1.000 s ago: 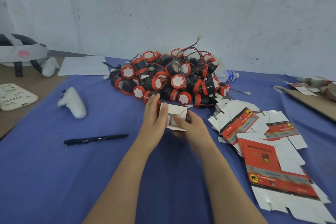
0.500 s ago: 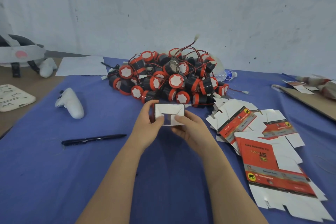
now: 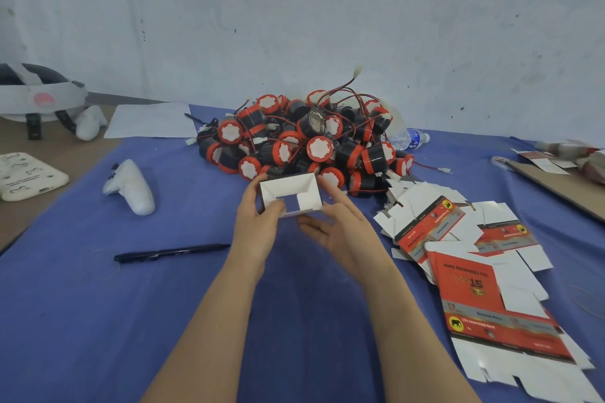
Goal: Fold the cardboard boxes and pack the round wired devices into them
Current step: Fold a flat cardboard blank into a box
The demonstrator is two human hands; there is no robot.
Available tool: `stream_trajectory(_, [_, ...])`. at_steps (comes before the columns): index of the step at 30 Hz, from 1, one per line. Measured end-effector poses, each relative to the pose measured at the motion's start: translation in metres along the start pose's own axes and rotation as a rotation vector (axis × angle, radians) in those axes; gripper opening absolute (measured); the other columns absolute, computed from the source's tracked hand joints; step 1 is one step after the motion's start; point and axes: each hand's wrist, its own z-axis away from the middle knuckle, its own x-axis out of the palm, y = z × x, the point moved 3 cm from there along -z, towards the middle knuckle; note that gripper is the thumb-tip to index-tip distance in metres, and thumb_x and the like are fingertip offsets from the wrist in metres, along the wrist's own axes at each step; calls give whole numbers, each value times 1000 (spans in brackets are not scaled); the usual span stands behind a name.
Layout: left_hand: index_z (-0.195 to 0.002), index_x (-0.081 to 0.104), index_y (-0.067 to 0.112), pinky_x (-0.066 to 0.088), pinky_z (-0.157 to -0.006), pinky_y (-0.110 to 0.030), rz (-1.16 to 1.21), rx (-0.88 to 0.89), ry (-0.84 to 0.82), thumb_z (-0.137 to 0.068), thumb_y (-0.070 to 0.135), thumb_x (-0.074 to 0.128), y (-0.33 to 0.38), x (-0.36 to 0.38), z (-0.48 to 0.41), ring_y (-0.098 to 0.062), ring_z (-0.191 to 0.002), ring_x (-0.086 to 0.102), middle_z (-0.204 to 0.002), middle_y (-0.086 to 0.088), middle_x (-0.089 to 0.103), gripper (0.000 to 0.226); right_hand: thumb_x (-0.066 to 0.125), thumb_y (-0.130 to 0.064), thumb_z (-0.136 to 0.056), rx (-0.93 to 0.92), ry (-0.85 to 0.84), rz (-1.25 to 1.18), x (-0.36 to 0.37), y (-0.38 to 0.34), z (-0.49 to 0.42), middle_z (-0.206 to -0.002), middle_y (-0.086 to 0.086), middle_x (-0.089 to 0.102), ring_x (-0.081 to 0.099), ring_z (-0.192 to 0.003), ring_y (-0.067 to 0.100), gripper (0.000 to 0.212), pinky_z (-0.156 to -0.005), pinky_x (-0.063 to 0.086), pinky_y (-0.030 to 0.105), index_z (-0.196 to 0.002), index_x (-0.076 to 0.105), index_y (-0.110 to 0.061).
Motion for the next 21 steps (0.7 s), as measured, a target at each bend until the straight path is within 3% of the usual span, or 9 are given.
stream_trajectory(3, [-126, 55, 29, 45, -104, -45, 75, -6, 14, -94, 2, 47, 1, -1, -2, -18, -120, 56, -125, 3, 63, 42, 44, -6, -98, 7, -136, 12, 5, -2, 4, -128, 6, 62, 65, -108, 27, 46, -84, 55, 32, -134, 50, -34])
stream_trajectory(5, [-127, 54, 30, 45, -104, -44, 86, 0, 8, -94, 3, 45, 1, 0, -2, -20, -120, 56, -125, 3, 63, 44, 55, -23, -95, -14, -123, 89, 8, 0, 5, -126, 1, 63, 65, -109, 26, 42, -83, 54, 30, -132, 48, -41])
stream_trajectory(7, [-121, 54, 40, 45, -104, -42, 88, 8, -2, -94, 3, 44, 3, 3, 0, -19, -120, 56, -125, 4, 63, 46, 62, -39, -84, -64, -36, 190, 10, 3, 3, -112, -6, 69, 68, -101, 20, 47, -78, 55, 26, -129, 47, -44])
stream_trajectory(10, [-129, 48, 38, 43, -106, -44, 83, 8, -43, -95, 8, 39, 5, 9, 4, -19, -124, 53, -135, 2, 55, 46, 60, -39, -90, -183, 196, 282, 10, 8, -2, -89, -6, 72, 71, -77, 12, 39, -65, 54, 21, -127, 51, -32])
stream_trajectory(13, [-138, 40, 28, 41, -107, -47, 49, 37, -98, -94, 18, 41, 7, 17, 7, -22, -127, 48, -141, -2, 46, 45, 56, -42, -93, -232, 374, 365, 7, 13, -5, -85, -4, 70, 67, -60, 11, 36, -58, 53, 22, -125, 51, -26])
stream_trajectory(16, [-136, 36, 30, 41, -107, -42, 22, 73, -111, -99, 32, 42, 9, 22, 9, -20, -127, 46, -143, -1, 42, 37, 51, -41, -96, -243, 433, 424, 5, 15, -5, -88, -2, 68, 65, -55, 10, 35, -59, 55, 27, -127, 50, -24])
stream_trajectory(18, [-138, 33, 31, 43, -104, -30, -83, 132, -128, -101, 33, 42, 8, 24, 12, -15, -129, 43, -145, 4, 37, 38, 48, -37, -98, -245, 455, 450, 2, 15, -5, -91, -3, 68, 66, -62, 5, 34, -58, 54, 23, -127, 52, -21])
stream_trajectory(21, [-147, 23, 25, 43, -100, -20, -267, 227, -140, -98, 19, 50, 3, 23, 14, -11, -133, 35, -150, 6, 26, 56, 47, -32, -99, -227, 425, 520, 0, 14, -5, -113, -2, 66, 65, -98, 10, 33, -68, 53, 16, -129, 53, -19])
